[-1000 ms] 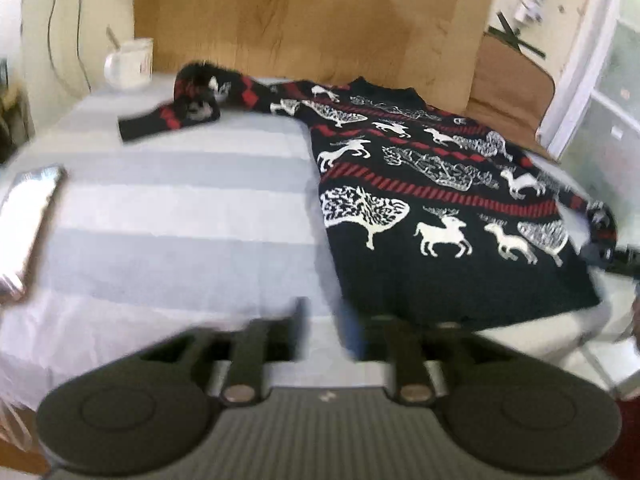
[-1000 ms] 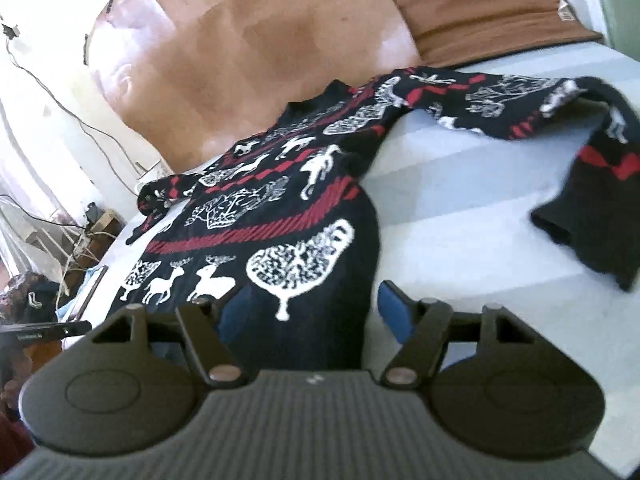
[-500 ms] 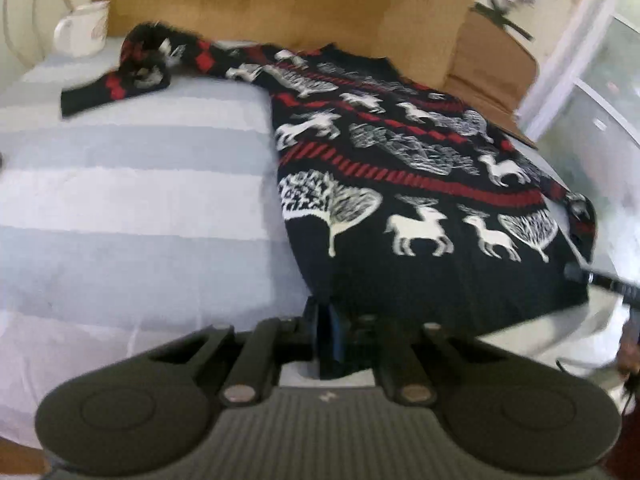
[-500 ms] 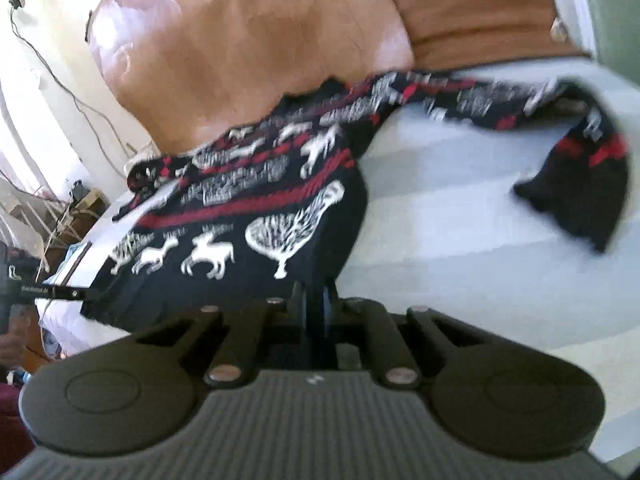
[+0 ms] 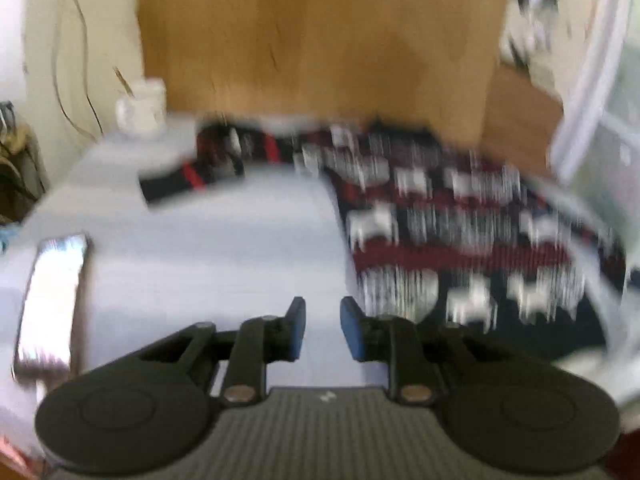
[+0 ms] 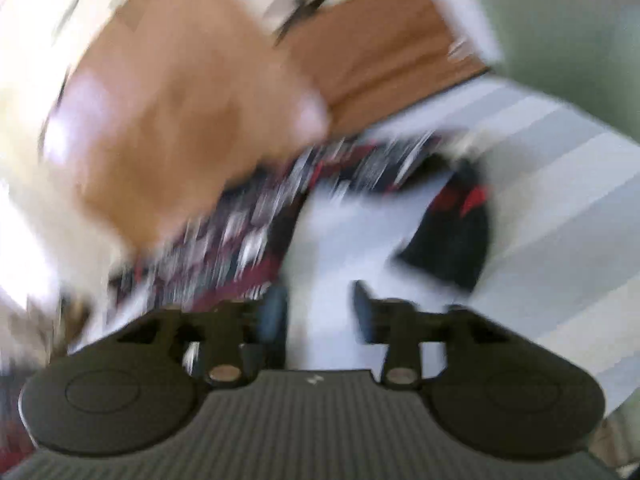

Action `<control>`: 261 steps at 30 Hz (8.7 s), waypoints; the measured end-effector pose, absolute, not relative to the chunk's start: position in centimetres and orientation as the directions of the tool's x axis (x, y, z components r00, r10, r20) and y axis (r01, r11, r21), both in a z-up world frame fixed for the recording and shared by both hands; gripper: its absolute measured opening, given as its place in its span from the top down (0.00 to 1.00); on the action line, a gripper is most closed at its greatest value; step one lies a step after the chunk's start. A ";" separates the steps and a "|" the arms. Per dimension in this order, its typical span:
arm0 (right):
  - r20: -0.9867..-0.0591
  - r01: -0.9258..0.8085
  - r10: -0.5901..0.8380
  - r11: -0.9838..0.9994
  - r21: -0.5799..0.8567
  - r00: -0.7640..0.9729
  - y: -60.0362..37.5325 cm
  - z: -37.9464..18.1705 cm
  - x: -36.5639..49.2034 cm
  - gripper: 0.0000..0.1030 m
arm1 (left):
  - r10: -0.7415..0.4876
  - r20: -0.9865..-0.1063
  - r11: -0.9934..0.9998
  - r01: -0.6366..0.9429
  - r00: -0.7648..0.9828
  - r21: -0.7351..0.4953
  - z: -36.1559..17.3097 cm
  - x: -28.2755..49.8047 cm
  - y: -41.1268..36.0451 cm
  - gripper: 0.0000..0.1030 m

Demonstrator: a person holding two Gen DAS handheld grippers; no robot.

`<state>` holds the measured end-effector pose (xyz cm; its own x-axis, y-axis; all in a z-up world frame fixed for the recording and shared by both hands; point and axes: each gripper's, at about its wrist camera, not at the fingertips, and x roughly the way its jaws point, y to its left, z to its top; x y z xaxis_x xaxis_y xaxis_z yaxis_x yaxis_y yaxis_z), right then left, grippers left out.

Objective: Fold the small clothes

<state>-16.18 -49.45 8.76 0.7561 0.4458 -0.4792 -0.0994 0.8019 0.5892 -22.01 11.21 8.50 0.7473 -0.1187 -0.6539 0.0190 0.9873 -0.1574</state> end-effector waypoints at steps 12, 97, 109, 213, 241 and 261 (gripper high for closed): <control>-0.475 0.221 0.251 0.643 0.734 0.843 -51.5 4.4 -6.7 0.31 | -0.289 -0.603 0.955 0.177 0.744 -0.240 6.7 -11.9 2.8 0.72; -0.560 -0.224 0.472 0.862 0.455 0.681 -37.3 6.4 16.6 0.19 | -0.219 -0.551 0.847 -0.123 0.805 -0.517 -1.0 7.0 8.9 0.94; -0.615 -0.197 0.315 0.947 0.253 0.723 -38.0 5.3 16.4 0.53 | -0.185 -0.615 0.894 -0.128 0.767 -0.429 -1.8 7.5 7.7 0.94; -0.451 -0.165 0.451 0.824 0.541 0.770 -38.0 9.9 5.0 0.45 | -0.265 -0.563 0.933 0.062 0.783 -0.354 3.3 9.0 10.3 0.45; -0.569 -0.082 0.346 0.896 0.436 0.746 -39.3 10.9 8.4 0.49 | -0.099 -0.590 0.951 -0.099 0.802 -0.294 -1.0 13.7 8.8 0.74; -0.740 0.123 0.202 0.925 0.359 0.641 -37.8 11.7 12.4 0.93 | -0.137 -0.586 0.935 -0.092 0.798 -0.344 -0.9 13.4 9.5 0.76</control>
